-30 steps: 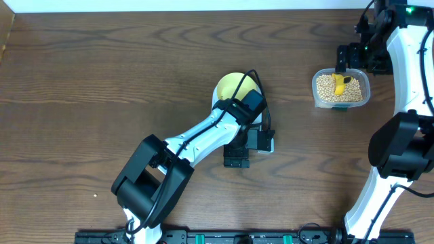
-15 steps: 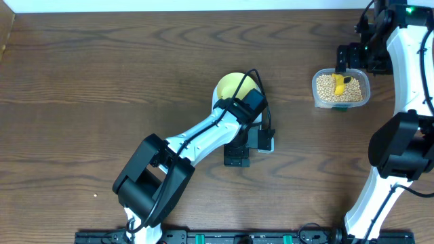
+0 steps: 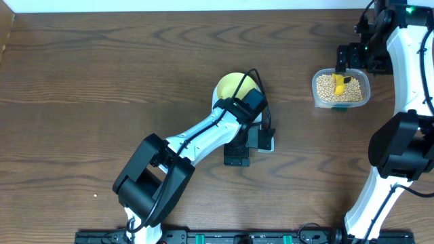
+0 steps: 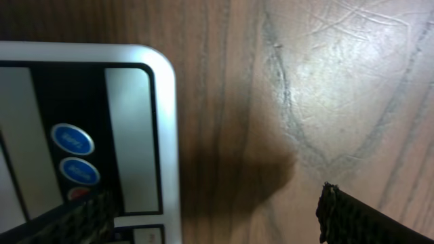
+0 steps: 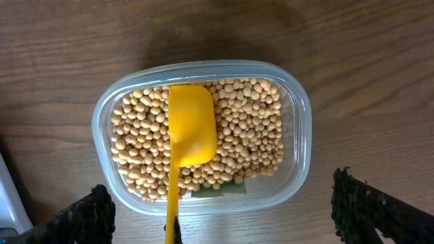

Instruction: Scoop item into bowl and weigh 50g on scale

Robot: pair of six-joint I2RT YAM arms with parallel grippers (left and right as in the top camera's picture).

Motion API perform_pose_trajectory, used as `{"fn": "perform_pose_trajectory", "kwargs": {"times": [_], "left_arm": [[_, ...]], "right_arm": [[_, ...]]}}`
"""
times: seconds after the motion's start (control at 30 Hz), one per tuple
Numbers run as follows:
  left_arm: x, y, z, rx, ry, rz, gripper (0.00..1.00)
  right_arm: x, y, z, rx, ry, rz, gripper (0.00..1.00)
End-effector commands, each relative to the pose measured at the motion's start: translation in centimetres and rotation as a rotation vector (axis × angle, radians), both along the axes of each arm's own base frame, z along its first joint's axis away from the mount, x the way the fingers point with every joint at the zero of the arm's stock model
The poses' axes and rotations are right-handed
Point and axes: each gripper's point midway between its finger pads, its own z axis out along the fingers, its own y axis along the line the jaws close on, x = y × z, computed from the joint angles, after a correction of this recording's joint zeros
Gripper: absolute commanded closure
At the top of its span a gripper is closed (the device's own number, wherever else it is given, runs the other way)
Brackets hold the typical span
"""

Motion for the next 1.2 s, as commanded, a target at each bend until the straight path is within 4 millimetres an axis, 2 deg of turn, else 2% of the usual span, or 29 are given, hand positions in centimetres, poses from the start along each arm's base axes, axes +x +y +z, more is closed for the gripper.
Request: {"fn": "perform_pose_trajectory", "kwargs": {"times": [0.0, 0.43, 0.73, 0.87, 1.03, 1.17], "left_arm": [[-0.6, 1.9, -3.4, 0.083, 0.064, 0.02, 0.04], [0.0, 2.5, -4.3, 0.115, 0.05, 0.034, 0.04], [1.8, 2.3, -3.6, 0.086, -0.004, 0.141, 0.03], [2.1, 1.7, -1.4, 0.041, -0.034, 0.188, 0.03], [0.9, 0.8, 4.1, -0.083, -0.025, 0.24, 0.03], [-0.3, 1.8, 7.8, -0.113, -0.027, 0.339, 0.01]], "right_arm": [[0.4, 0.1, 0.2, -0.006, -0.01, 0.005, 0.01], [0.4, 0.1, 0.2, -0.006, -0.01, 0.005, 0.01], [0.4, 0.1, 0.2, -0.006, -0.01, 0.005, 0.01], [0.4, 0.1, 0.2, -0.006, -0.01, 0.005, 0.01], [0.4, 0.1, 0.2, -0.006, -0.01, 0.005, 0.01], [0.4, 0.1, 0.2, -0.006, -0.01, 0.005, 0.01]]}}
